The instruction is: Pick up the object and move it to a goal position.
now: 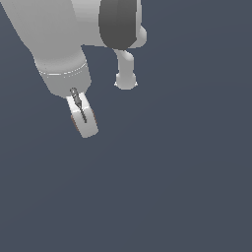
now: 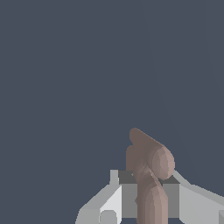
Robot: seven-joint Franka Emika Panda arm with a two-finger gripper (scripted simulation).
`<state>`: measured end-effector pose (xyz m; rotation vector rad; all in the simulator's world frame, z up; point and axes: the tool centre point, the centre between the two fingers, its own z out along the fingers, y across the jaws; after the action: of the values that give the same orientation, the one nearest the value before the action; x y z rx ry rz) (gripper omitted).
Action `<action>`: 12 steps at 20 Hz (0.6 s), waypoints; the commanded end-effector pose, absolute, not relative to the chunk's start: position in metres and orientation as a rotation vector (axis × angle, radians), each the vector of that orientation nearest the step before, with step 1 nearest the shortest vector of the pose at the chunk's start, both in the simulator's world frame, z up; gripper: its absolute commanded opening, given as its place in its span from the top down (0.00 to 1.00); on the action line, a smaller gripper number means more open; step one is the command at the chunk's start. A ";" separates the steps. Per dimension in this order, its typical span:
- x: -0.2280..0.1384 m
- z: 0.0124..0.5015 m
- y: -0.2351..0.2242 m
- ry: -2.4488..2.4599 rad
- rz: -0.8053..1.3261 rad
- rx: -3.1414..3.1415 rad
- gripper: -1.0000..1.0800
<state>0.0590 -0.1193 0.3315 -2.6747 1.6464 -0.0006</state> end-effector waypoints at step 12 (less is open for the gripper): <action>0.048 0.457 -0.139 1.645 0.000 -2.678 1.00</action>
<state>0.0489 -0.1375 0.4459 -2.6766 1.6447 -0.0023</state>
